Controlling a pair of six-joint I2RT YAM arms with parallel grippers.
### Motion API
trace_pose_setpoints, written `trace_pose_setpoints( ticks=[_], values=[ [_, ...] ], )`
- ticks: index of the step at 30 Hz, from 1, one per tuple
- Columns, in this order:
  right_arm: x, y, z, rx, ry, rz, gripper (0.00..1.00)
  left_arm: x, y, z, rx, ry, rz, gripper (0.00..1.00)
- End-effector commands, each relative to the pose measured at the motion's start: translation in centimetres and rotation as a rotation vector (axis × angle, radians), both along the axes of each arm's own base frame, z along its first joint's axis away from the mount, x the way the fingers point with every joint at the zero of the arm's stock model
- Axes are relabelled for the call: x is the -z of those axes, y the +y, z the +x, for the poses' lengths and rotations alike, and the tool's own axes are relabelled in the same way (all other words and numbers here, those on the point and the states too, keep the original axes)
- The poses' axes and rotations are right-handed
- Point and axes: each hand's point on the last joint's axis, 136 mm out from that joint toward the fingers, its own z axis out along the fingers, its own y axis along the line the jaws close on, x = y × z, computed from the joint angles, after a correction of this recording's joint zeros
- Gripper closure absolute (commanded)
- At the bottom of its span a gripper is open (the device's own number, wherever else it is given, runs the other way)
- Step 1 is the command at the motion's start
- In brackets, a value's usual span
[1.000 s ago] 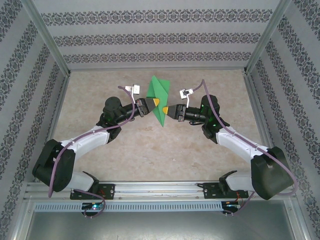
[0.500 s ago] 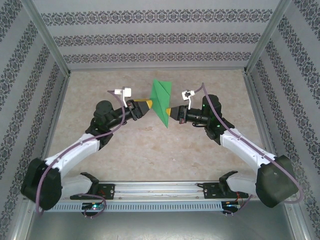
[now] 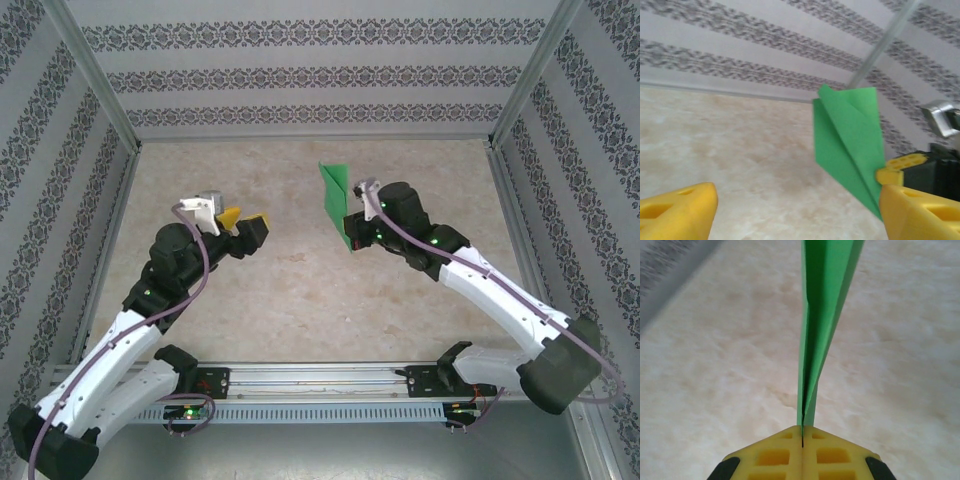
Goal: Fold a paper plane with a square sheet of paper (fold left side to right side)
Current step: Turn over the paper at the center of the table.
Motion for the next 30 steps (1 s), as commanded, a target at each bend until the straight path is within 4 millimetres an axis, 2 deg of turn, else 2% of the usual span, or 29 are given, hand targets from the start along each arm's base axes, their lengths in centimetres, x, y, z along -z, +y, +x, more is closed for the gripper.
trace_pose_setpoints(
  ticks=[1,5,8,14,23,30],
  values=[
    [2.4,-3.5,0.7,0.132,-0.035,-0.380,1.00,2.6,4.2,0.0,-0.198,0.092,0.127,0.14],
    [3.9,-3.1,1.0,0.158,-0.071,-0.628,1.00,4.0,6.7,-0.4,-0.321,0.176,0.180,0.13],
    [5.6,-2.3,1.2,0.153,-0.064,-0.762,1.00,4.5,7.6,-0.7,-0.367,0.195,0.180,0.13],
    [10.2,-0.3,1.4,0.124,-0.004,-0.880,1.00,5.0,8.4,-1.1,-0.402,0.210,0.179,0.12],
    [16.8,1.0,1.6,0.113,0.120,-1.005,1.00,5.4,8.8,-1.0,-0.423,0.227,0.185,0.12],
    [19.6,2.6,0.5,0.065,0.212,-0.947,0.80,5.4,8.8,-0.9,-0.418,0.236,0.194,0.11]
  ],
)
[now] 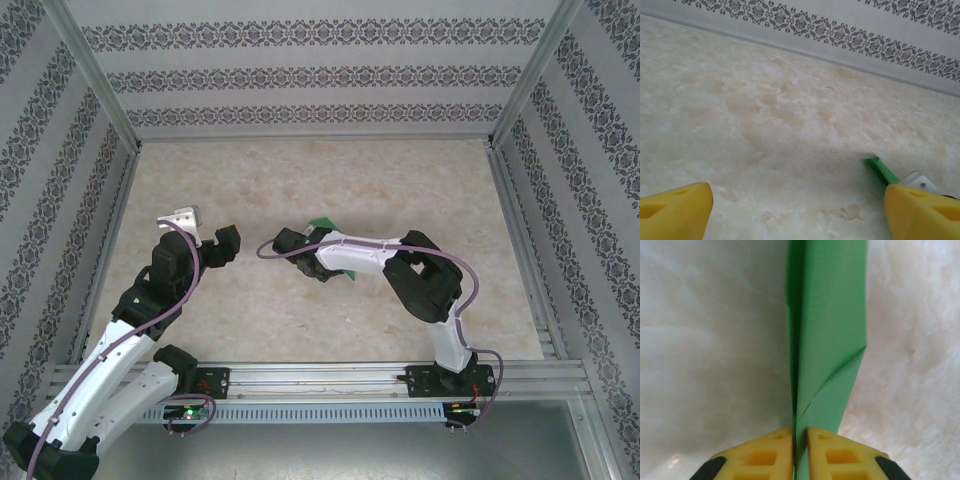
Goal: Fold a paper plane with a square sheet of paper (fold left side to right side)
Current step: Turn over the paper at the center of the table, then pick up the paper from the center of the table.
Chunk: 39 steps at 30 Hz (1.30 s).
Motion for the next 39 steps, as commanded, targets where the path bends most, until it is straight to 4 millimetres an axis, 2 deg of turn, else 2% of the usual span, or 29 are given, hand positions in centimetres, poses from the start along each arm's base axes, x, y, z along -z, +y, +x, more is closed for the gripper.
trace_pose_setpoints(
  ticks=[1,9,15,21,25,32,39],
  values=[
    [0.2,1.3,-0.6,0.017,0.042,0.064,0.78,-0.6,0.9,-0.1,-0.038,0.006,-0.001,0.11],
    [0.3,2.4,-1.2,0.027,0.088,0.145,0.61,-1.1,0.6,0.0,-0.017,0.004,0.005,0.10],
    [-1.0,2.7,-1.2,0.036,0.094,0.220,0.44,-0.6,0.3,0.2,-0.005,0.015,-0.013,0.10],
    [-2.0,3.1,-1.6,0.052,0.141,0.360,0.32,-0.6,0.0,0.3,0.023,0.036,0.005,0.08],
    [-3.5,2.7,-1.6,0.056,0.133,0.430,0.23,-0.6,-0.2,0.4,0.036,0.051,0.012,0.07],
    [-6.9,1.6,-1.5,0.050,0.086,0.570,0.04,0.8,-1.3,1.1,0.074,0.100,-0.012,0.08],
    [-9.7,-0.1,-1.0,0.078,0.085,0.805,0.02,2.7,-3.7,2.4,0.156,0.183,-0.049,0.11]
  ],
)
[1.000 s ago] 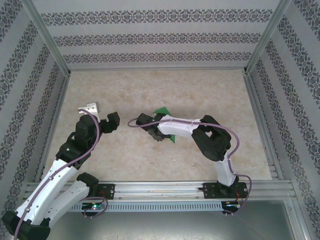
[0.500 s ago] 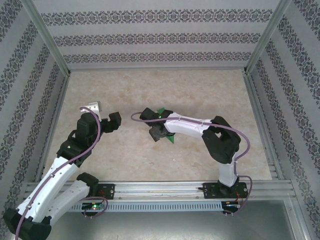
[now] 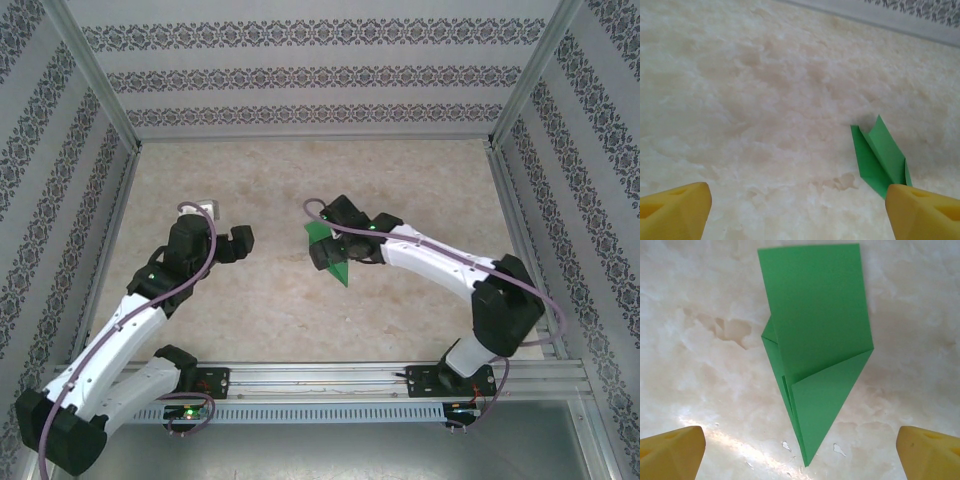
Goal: Fold a paper plane with a square sheet of paper (fold left side to right side)
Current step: Pick up the paper from the center of the table.
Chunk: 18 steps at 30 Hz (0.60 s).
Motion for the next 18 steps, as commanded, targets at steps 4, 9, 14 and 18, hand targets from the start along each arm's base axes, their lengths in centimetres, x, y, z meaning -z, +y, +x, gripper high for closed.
trace_pose_setpoints(
  ticks=[4,9,14,18],
  values=[
    [-1.6,-0.8,0.6,0.029,0.046,0.291,0.02,0.3,-2.5,1.3,0.077,0.040,-0.101,0.13],
    [-1.6,-3.2,2.0,0.101,0.085,0.471,0.02,2.3,-5.0,2.1,0.135,0.103,-0.195,0.17],
    [-0.6,-5.8,3.2,0.175,0.116,0.586,0.02,3.9,-7.4,2.7,0.180,0.144,-0.279,0.20],
    [0.6,-7.4,3.7,0.221,0.144,0.663,0.04,4.9,-9.7,3.1,0.217,0.176,-0.338,0.22]
  ],
)
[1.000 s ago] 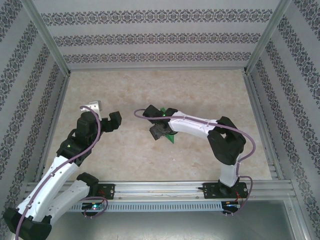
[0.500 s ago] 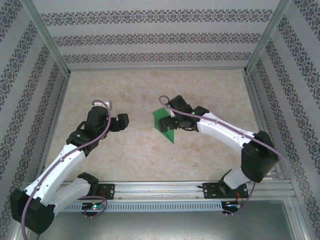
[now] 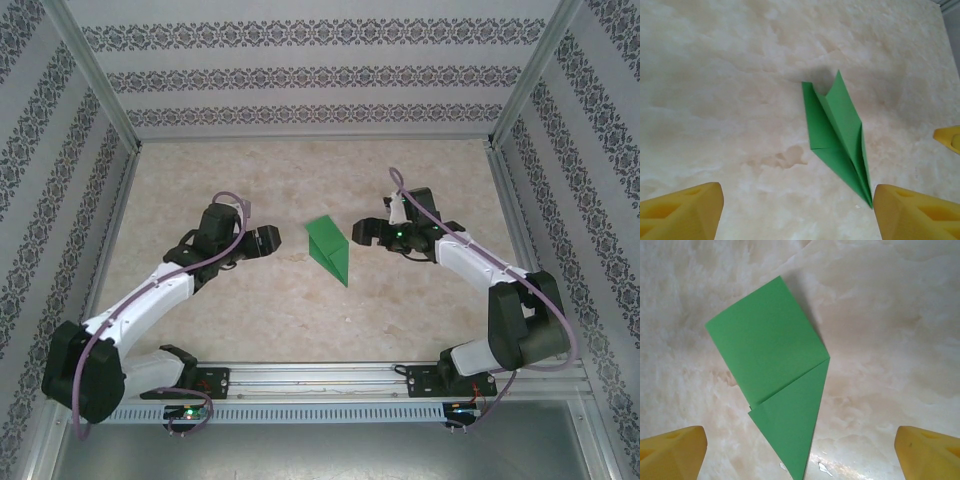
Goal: Fold a paper plane with a square sheet of paper (fold left side to right side)
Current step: Pick up the paper from the center of the table.
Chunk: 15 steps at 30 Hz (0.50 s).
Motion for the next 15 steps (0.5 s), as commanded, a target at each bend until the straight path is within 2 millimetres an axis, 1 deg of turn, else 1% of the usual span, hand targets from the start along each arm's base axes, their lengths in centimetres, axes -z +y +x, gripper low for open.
trace_pose_setpoints(
  ticks=[1,5,9,12,15],
  values=[
    [-0.6,0.4,0.4,-0.011,-0.012,0.139,0.04,-0.5,-3.0,0.5,0.042,-0.015,-0.121,0.23],
    [0.6,-0.3,0.5,0.004,0.018,0.173,0.08,1.0,-5.9,0.8,0.073,0.020,-0.184,0.26],
    [1.6,-0.3,0.4,0.006,0.037,0.183,0.10,2.8,-8.6,1.6,0.088,0.058,-0.255,0.30],
    [1.8,-0.4,0.3,0.006,0.040,0.185,0.11,4.0,-9.8,2.7,0.072,0.068,-0.298,0.35],
    [2.0,-0.4,0.2,0.005,0.043,0.183,0.12,5.1,-10.4,4.0,0.045,0.069,-0.327,0.37]
  ],
)
